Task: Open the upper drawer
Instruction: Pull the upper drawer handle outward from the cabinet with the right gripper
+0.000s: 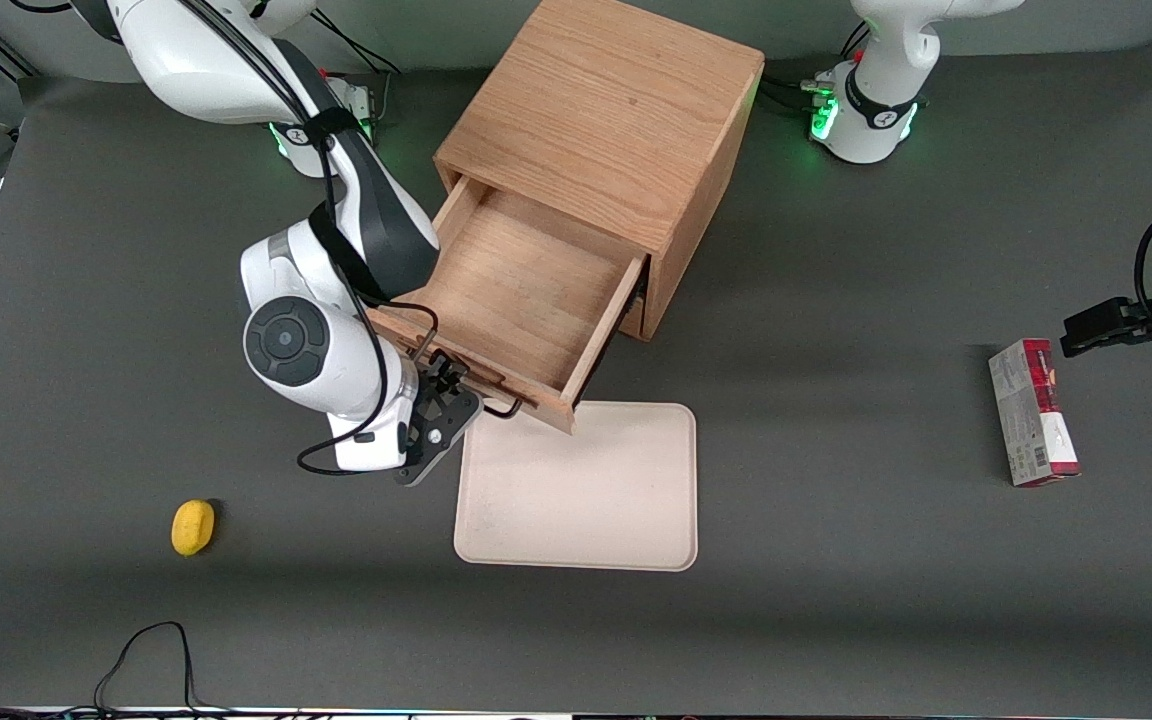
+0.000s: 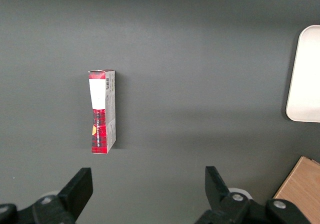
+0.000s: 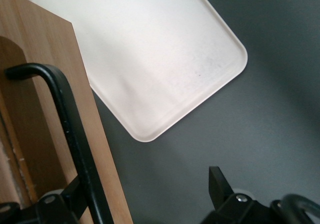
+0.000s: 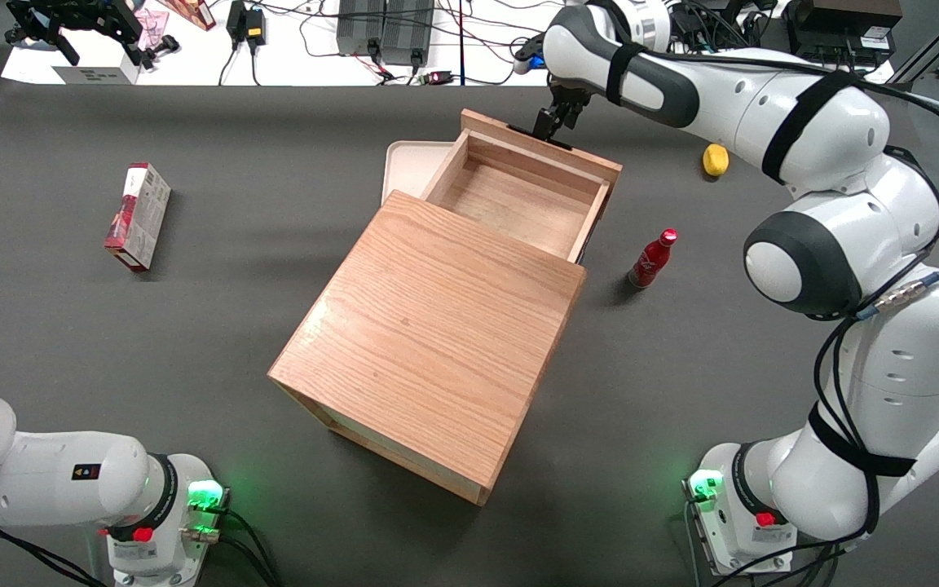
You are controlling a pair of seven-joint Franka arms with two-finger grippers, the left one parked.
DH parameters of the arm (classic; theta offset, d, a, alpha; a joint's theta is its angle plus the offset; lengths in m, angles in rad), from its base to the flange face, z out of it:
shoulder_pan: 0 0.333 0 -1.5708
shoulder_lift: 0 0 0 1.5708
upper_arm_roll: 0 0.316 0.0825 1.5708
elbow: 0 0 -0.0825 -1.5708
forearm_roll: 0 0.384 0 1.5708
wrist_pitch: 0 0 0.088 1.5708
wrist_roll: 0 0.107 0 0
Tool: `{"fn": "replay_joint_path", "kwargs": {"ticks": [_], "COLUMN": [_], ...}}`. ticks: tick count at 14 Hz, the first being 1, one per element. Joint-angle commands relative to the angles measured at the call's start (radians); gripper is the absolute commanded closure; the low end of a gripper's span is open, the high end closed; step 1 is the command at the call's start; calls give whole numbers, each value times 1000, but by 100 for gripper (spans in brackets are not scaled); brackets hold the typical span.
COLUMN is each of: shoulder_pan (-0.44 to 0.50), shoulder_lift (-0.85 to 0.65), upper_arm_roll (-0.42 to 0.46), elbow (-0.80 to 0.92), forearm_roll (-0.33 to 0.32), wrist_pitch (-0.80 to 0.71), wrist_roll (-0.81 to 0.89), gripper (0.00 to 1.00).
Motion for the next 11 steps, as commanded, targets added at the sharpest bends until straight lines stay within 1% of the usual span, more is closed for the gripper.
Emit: {"fn": "replay_joint_path", "kwargs": {"ticks": [1, 6, 11], "shoulder_pan": [-19, -31, -35], "shoulder_lift": [38, 40, 20], "upper_arm_roll": [3, 3, -2], "elbow": [64, 81, 187], "forearm_roll": [-20, -20, -22], "wrist_pitch": [-23, -24, -144], "wrist_roll": [-23, -21, -13], "gripper": [0, 0, 0]}}
